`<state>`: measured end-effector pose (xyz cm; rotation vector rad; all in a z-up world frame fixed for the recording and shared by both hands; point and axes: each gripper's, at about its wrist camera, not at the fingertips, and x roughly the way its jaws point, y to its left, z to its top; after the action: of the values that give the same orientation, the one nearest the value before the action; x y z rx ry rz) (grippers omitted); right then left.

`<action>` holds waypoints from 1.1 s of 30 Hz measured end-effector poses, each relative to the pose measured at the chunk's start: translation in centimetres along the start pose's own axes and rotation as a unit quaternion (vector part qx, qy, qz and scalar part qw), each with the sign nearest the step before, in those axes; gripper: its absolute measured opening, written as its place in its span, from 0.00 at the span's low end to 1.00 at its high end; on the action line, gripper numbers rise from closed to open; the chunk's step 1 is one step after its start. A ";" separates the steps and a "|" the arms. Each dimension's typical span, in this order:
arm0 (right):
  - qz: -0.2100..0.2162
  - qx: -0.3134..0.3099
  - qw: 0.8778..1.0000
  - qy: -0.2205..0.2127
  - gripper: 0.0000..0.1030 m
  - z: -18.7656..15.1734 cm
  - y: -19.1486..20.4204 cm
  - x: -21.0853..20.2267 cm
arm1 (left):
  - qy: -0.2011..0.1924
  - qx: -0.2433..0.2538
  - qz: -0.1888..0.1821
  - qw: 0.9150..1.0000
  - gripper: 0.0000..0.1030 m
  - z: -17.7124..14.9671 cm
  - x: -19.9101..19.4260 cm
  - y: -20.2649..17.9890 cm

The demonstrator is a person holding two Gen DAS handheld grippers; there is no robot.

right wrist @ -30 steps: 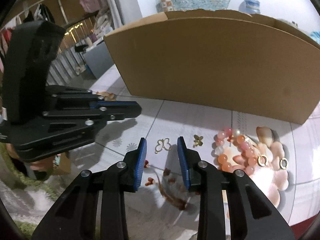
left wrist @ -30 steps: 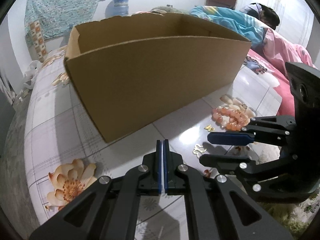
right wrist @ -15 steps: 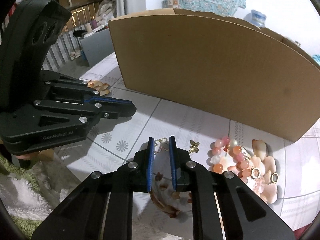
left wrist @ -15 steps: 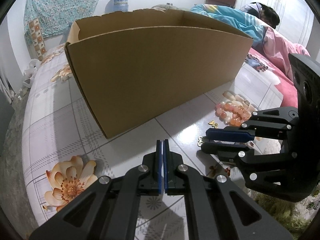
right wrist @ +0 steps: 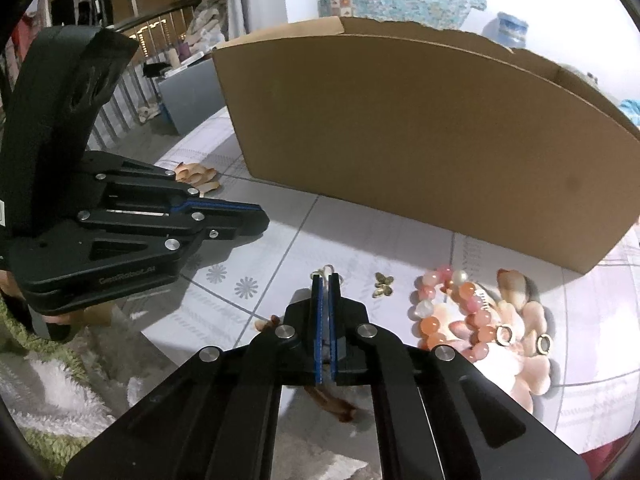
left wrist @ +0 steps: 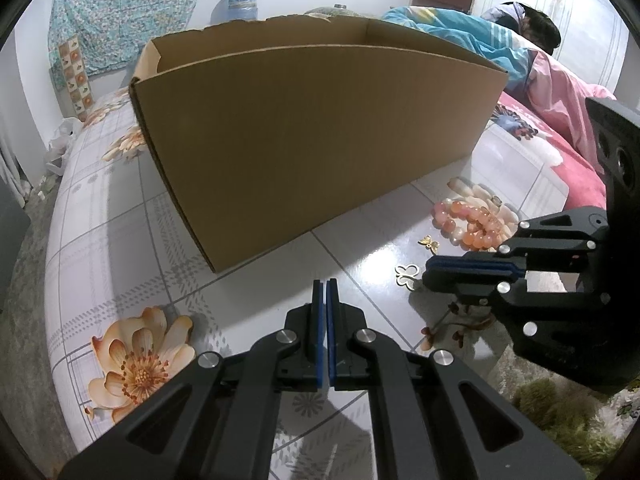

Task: Organize jewelry

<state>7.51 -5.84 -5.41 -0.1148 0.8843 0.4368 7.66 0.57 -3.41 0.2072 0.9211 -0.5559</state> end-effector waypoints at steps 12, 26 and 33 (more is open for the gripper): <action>0.009 -0.023 1.000 0.007 0.25 0.6 -0.1 0.9 | 0.003 0.018 -0.001 1.000 0.01 0.0 0.5 -1.1; 0.081 0.023 0.996 0.034 0.27 0.6 -0.2 1.2 | 0.003 0.000 0.014 1.000 0.01 -0.4 0.4 0.0; 0.058 0.011 0.998 0.025 0.27 1.3 -1.0 1.4 | 0.002 -0.002 0.016 1.000 0.01 -0.5 0.3 0.2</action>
<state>9.69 -5.96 -5.76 -0.0538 0.9478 0.5337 7.60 0.84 -3.92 0.2201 0.9217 -0.5248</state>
